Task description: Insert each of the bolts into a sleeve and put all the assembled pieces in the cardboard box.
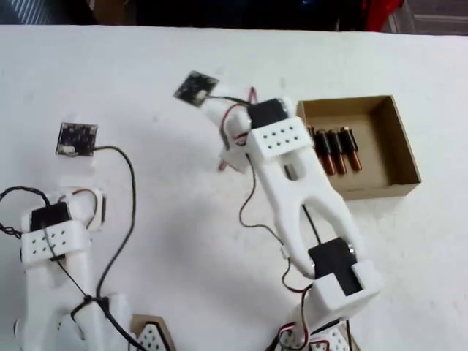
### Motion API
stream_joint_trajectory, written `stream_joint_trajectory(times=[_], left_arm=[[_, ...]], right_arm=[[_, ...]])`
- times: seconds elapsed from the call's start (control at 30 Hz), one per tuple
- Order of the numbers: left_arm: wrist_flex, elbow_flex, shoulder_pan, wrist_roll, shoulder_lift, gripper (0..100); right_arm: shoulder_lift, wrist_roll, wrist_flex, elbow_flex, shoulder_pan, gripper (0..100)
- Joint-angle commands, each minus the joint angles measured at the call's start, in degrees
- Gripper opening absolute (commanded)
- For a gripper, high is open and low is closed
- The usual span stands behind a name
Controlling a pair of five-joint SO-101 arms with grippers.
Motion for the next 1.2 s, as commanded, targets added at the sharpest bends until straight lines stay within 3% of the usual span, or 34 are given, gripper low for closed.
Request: stream_joint_trajectory(times=[0.0, 0.1, 0.53, 0.83, 1.17], left_arm=[[-1.4, -0.3, 1.2, 0.4, -2.2, 2], [-1.4, -0.2, 1.2, 0.4, -2.2, 2], [-1.4, 0.0, 1.2, 0.4, -2.2, 2], [-1.4, 0.0, 1.2, 0.4, -2.2, 2], [-1.4, 0.0, 1.2, 0.4, -2.2, 2]], right_arm=[[-3.0, -1.5, 2.2, 0.8, 2.4, 1.7], [-3.0, -1.2, 1.4, 5.2, 2.4, 1.7], [-2.9, -1.5, -22.1, 27.0, 1.5, 1.7], [-2.5, -1.2, -23.3, 31.0, 1.5, 1.8], [9.2, -1.0, -25.4, 27.9, 1.5, 1.9]])
